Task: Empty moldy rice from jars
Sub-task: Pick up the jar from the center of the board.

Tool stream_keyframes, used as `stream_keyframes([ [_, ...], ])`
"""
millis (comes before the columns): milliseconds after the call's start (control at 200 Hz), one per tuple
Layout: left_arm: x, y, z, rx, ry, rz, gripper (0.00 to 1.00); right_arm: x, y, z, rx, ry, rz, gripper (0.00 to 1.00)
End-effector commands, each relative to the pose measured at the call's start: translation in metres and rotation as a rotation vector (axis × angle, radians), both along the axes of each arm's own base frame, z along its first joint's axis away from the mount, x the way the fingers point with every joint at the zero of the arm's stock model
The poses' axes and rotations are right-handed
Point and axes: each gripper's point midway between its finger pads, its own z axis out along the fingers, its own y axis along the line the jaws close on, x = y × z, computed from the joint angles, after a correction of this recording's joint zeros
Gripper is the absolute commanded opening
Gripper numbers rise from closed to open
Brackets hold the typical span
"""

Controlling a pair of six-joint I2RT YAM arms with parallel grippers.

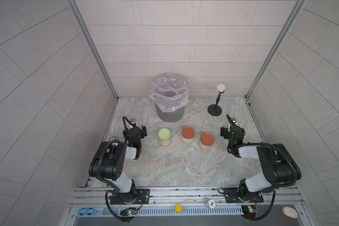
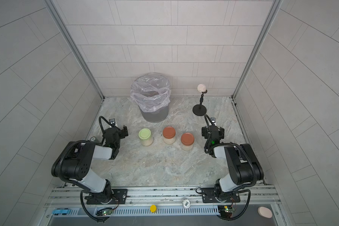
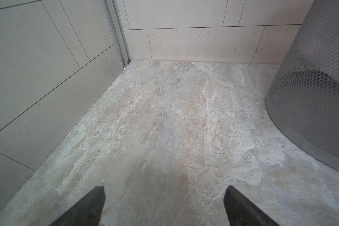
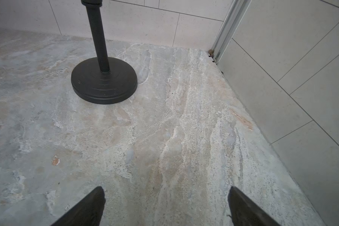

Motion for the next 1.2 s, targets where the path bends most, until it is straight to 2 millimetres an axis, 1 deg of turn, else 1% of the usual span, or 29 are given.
stream_keyframes([
  [0,-0.0002,0.0022,0.0067,0.0,-0.021,0.013,1.0,0.0004,-0.0021,0.0045,-0.001,-0.016,-0.009,1.0],
  [996,0.0004,0.0016,0.0066,0.003,-0.018,0.012,1.0,0.0002,-0.0018,0.0038,-0.001,-0.013,-0.008,0.99],
  [1136,-0.0004,-0.0001,0.0085,0.011,-0.024,0.008,1.0,-0.0008,-0.0018,0.005,-0.003,-0.019,-0.008,1.0],
  [1196,-0.0008,-0.0006,0.0102,0.016,-0.024,0.01,1.0,0.0001,0.0001,0.0089,-0.008,-0.015,0.0,1.0],
])
